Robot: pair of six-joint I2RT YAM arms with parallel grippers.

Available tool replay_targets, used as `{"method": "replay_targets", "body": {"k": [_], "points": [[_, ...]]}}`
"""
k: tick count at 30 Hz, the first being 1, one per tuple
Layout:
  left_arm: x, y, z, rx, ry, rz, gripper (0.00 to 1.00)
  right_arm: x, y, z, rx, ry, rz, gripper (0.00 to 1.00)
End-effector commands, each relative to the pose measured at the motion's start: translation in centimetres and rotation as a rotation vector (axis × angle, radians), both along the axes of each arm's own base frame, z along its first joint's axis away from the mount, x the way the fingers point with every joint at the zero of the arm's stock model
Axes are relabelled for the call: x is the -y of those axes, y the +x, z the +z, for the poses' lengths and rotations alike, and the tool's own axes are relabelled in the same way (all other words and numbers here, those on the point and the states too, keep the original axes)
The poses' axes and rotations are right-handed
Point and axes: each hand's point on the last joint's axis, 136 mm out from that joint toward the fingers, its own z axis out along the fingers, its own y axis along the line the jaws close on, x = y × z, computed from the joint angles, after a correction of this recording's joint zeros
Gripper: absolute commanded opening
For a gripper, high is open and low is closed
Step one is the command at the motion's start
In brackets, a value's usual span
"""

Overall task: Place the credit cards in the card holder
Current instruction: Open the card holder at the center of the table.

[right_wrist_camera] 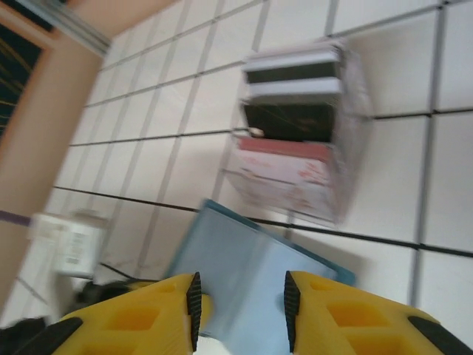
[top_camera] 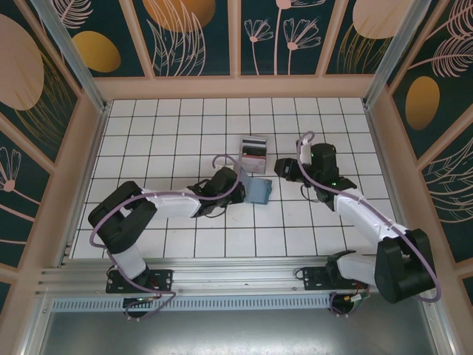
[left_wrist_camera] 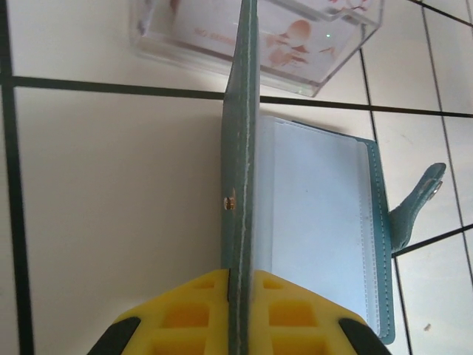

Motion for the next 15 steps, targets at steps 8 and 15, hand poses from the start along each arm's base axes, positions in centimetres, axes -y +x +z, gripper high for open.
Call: {"method": "replay_targets", "body": {"k": [8, 15], "points": [[0.0, -0.1, 0.4, -0.007, -0.076, 0.044, 0.00, -7.5, -3.6, -7.4, -0.237, 0.134, 0.156, 0.27], [-0.5, -1.8, -1.3, -0.084, -0.149, 0.064, 0.00, -7.1, -3.5, -13.4, -0.350, 0.057, 0.121, 0.27]]}}
